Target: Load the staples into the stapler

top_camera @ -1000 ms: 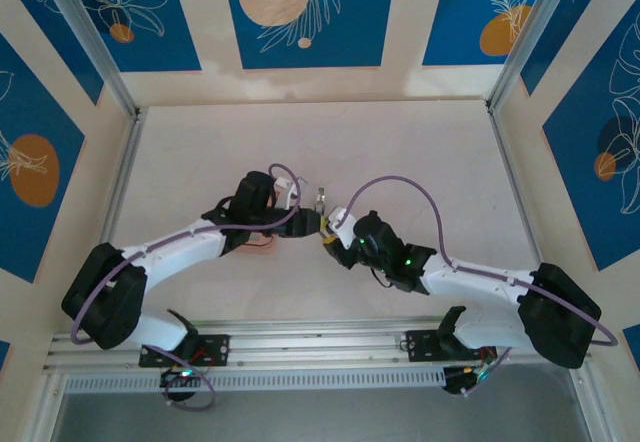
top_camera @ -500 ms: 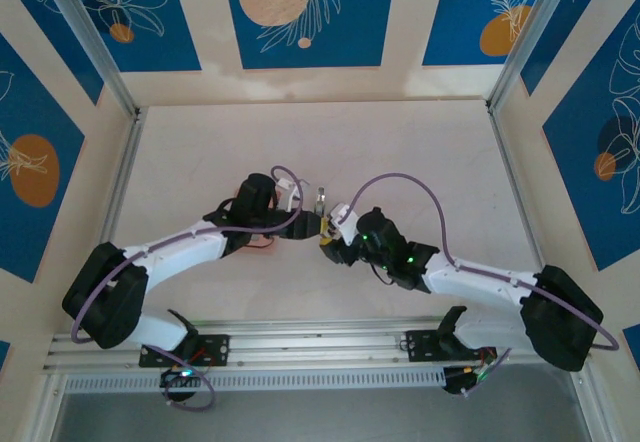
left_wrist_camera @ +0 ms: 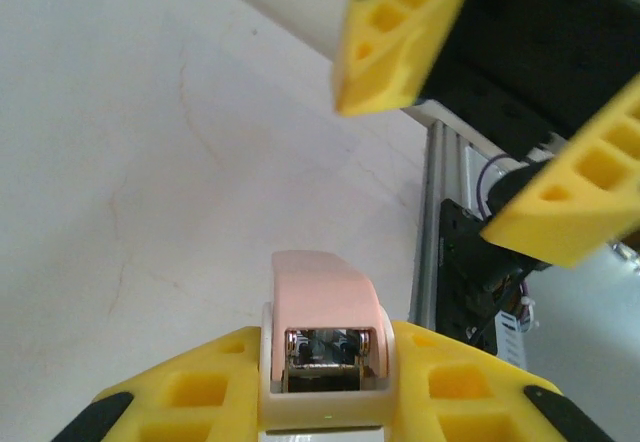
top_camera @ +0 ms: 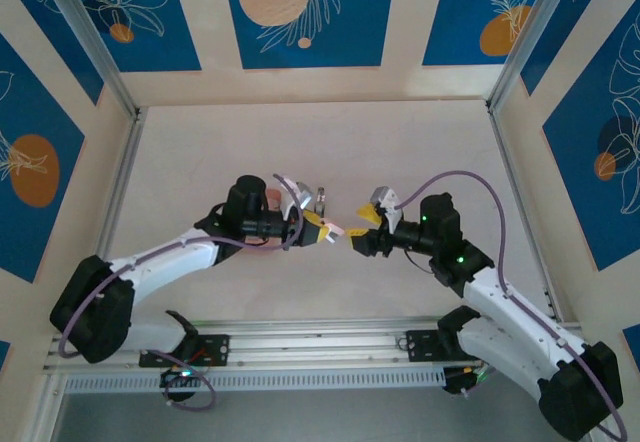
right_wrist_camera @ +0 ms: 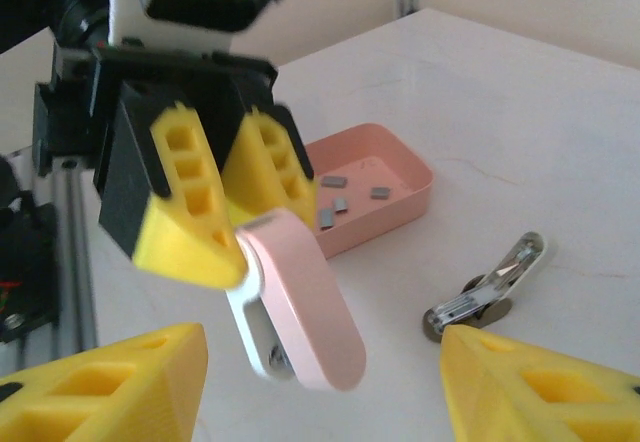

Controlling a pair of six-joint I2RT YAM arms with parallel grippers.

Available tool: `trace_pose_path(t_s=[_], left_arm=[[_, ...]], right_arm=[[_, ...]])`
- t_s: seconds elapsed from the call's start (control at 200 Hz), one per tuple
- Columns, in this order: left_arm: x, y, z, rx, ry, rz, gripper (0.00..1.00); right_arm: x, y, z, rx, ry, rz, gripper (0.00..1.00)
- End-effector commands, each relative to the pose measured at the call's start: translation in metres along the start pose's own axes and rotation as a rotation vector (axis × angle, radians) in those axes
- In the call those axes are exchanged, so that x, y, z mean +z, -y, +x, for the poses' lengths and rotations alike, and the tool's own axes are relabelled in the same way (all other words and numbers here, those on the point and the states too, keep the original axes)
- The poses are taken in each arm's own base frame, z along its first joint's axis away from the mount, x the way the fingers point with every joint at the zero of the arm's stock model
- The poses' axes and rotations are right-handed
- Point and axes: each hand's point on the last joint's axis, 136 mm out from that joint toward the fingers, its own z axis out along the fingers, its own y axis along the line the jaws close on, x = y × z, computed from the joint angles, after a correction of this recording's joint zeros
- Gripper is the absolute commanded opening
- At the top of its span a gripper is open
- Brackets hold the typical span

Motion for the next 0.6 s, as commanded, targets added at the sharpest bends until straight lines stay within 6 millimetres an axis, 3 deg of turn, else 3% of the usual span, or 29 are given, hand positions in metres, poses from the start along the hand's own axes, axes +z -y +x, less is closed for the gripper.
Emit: trace_pose_path(t_s=[0.0, 0.14, 0.365, 0.595], left_arm=[[-0.011, 0.031, -0.01, 0.261, 0.046, 0.108, 0.02], [-0.019, 0.045, -0.009, 0.377, 0.063, 0.147, 0.0], [-0.026, 0.064, -0.006, 0.479, 0.063, 0.238, 0.0], [-0.027, 0.069, -0.003, 0.496, 0.06, 0.27, 0.0]], right_arm=[[-0.013, -0.022, -0.004, 0.023, -0.014, -0.161, 0.63], [-0.019, -0.022, -0.008, -0.007, -0.037, -0.184, 0.62], [-0.024, -0.037, -0.014, -0.116, -0.107, -0.3, 0.59], [-0.011, -0.055, -0.016, -0.179, -0.154, -0.413, 0.58]])
